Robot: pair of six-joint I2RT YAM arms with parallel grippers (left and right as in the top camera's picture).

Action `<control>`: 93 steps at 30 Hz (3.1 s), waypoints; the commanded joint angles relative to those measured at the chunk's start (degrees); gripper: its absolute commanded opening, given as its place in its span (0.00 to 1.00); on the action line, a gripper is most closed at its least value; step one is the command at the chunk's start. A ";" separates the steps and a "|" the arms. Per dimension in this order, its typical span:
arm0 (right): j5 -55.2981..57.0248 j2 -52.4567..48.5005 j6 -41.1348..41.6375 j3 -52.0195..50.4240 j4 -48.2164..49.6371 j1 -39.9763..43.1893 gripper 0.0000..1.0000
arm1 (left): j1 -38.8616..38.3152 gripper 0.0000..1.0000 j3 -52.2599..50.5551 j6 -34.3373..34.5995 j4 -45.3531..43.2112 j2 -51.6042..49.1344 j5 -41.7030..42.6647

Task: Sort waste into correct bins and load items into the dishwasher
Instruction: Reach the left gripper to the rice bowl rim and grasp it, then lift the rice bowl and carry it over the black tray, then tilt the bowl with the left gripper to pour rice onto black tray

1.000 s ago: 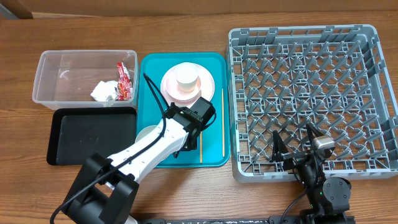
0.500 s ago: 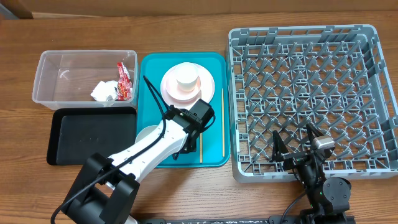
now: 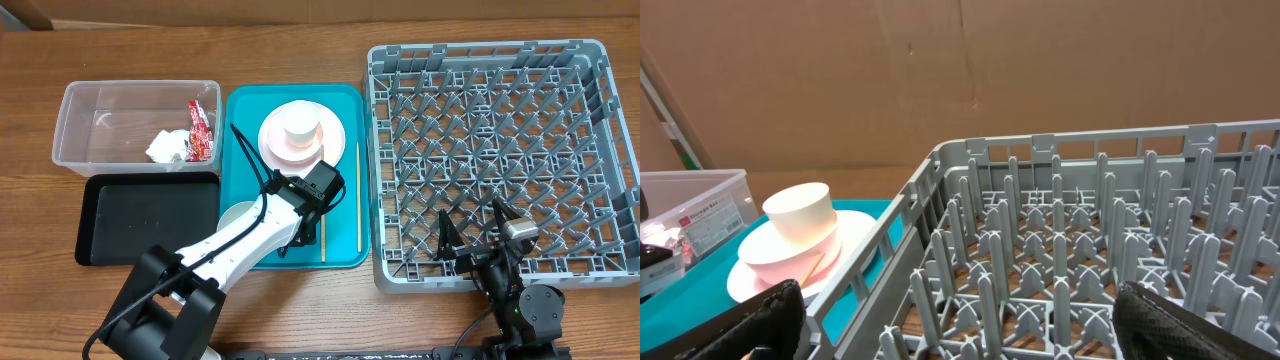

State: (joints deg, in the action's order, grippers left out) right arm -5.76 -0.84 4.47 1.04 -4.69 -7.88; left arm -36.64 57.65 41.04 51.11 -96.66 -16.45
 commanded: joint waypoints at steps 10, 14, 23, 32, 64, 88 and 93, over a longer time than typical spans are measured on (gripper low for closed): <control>0.13 0.46 0.00 -0.59 0.31 0.24 1.00 | 0.26 0.04 -0.61 0.96 -0.17 -0.35 -0.46; 0.13 0.46 0.00 -0.59 0.31 0.24 1.00 | 0.26 0.04 0.24 0.96 0.52 -0.02 -0.07; 0.13 0.46 0.00 -0.59 0.31 0.24 1.00 | 0.26 0.04 8.94 0.74 7.67 4.96 0.04; 0.13 0.46 0.00 -0.59 0.31 0.24 1.00 | 4.46 0.04 14.49 -5.79 11.67 11.26 7.58; 0.13 0.46 0.00 -0.59 0.31 0.24 1.00 | 57.51 0.04 10.64 -40.63 13.29 13.31 57.11; 0.13 0.46 0.00 -0.59 0.31 0.24 1.00 | 81.70 0.04 -1.36 -48.81 0.35 9.70 87.08; 0.13 0.46 0.00 -0.59 0.31 0.24 1.00 | 83.54 0.04 -1.36 -48.78 -0.63 7.93 91.56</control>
State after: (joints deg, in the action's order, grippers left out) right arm -5.74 -0.84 4.49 1.04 -4.67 -7.86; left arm 45.65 56.60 -6.24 50.85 -87.35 68.53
